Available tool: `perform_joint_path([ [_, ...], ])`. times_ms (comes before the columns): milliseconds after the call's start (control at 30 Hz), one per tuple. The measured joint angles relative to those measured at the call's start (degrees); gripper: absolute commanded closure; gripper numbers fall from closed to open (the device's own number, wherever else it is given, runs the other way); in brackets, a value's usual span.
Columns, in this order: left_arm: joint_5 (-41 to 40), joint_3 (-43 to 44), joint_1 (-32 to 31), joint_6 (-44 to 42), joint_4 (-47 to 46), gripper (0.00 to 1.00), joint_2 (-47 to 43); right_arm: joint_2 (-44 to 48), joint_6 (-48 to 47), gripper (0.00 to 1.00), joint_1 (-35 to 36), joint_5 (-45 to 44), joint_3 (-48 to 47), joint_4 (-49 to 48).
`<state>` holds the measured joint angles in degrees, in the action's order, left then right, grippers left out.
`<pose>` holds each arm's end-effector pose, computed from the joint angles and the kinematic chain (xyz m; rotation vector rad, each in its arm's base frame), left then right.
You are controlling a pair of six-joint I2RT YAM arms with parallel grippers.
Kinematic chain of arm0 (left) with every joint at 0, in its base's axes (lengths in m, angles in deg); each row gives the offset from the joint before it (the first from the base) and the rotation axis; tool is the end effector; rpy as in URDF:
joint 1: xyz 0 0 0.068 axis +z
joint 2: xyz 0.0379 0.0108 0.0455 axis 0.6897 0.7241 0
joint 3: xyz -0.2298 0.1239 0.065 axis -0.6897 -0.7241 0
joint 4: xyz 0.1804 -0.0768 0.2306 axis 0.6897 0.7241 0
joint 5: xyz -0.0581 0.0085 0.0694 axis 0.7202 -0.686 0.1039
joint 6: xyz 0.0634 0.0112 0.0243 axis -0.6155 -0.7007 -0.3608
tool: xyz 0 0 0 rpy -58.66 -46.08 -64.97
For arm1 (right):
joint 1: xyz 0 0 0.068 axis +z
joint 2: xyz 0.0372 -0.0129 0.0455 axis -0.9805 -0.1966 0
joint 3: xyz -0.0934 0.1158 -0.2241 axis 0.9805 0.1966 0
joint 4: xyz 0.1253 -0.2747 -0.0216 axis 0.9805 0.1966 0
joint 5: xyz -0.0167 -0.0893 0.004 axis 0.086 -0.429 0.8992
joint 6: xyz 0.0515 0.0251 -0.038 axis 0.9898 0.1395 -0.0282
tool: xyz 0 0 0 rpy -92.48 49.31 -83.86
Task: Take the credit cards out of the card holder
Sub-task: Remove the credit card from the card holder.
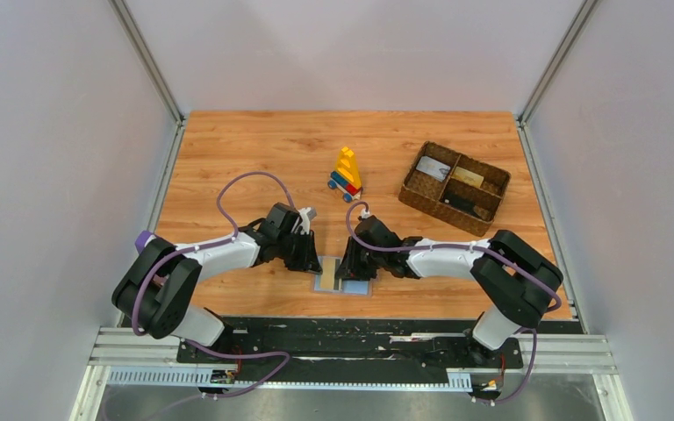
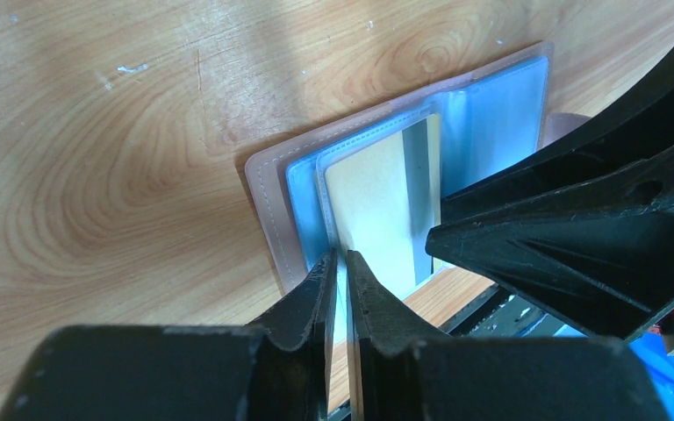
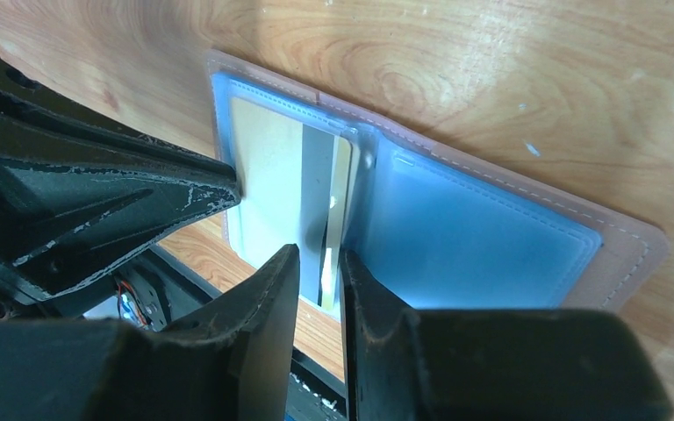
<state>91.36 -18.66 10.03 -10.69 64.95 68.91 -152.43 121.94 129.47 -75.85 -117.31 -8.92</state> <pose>0.2358 -0.1822 0.0936 0.1663 2.7261 -0.9072 0.2071 0.2700 0.0848 0.0233 2.7461 0.9034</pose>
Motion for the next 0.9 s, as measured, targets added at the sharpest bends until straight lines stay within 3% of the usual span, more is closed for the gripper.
perform_joint_path([
  [200,0.0,0.0,0.0,0.1,0.0,0.84,0.0,0.0,0.1,0.70,0.1,-1.4,-0.7,1.4],
  [600,-0.1,-0.4,0.0,0.7,0.0,0.84,-0.4,-0.6,0.1,0.72,0.2,-1.8,-1.7,2.6],
  [733,-0.1,-0.5,0.0,0.8,0.0,0.84,-0.4,-0.7,0.0,0.81,-0.1,-1.1,-1.0,0.9],
  [900,0.0,-0.6,0.2,1.0,0.0,0.84,-0.5,-0.2,-0.2,1.00,-0.9,0.0,1.9,-3.5],
])
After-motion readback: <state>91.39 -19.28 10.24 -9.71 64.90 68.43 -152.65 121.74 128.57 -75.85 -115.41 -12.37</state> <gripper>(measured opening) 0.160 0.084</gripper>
